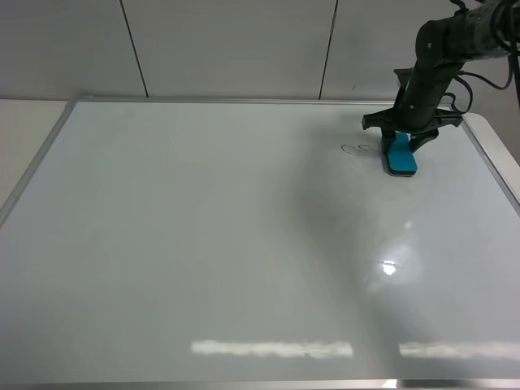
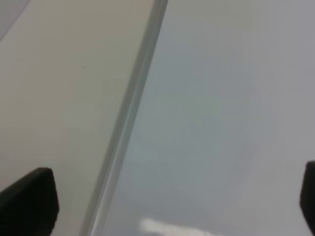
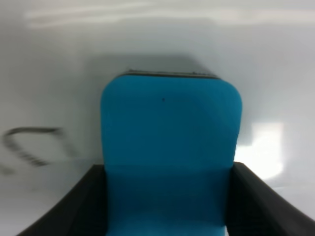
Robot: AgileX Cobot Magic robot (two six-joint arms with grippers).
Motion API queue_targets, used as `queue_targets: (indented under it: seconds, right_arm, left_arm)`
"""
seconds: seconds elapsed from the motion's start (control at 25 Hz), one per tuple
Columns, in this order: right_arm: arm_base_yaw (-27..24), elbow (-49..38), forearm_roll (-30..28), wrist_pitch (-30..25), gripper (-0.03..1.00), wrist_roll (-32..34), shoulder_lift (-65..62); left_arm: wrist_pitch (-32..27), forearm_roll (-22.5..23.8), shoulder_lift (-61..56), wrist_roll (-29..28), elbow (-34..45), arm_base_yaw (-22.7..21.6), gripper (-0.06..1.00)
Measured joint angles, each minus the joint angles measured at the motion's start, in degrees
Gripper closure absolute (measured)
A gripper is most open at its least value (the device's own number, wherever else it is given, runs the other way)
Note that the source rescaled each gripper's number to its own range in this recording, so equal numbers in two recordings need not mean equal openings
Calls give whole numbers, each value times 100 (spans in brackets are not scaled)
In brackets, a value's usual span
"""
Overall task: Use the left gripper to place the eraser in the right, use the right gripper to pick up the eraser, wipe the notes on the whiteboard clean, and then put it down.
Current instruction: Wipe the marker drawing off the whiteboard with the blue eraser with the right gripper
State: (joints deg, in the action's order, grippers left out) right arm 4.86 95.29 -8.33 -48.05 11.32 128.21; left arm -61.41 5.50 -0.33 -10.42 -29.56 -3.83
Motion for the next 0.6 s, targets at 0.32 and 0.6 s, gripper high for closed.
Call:
queue_targets:
  seconds: [0.32,0.6]
  right_arm:
    - [-267,5,11,2,93,-44,0]
    - [754,5,13,4,93,-84,0]
  left_arm:
    - [0,0,0,0,0,0,-6]
    - [0,0,0,0,0,0,-6]
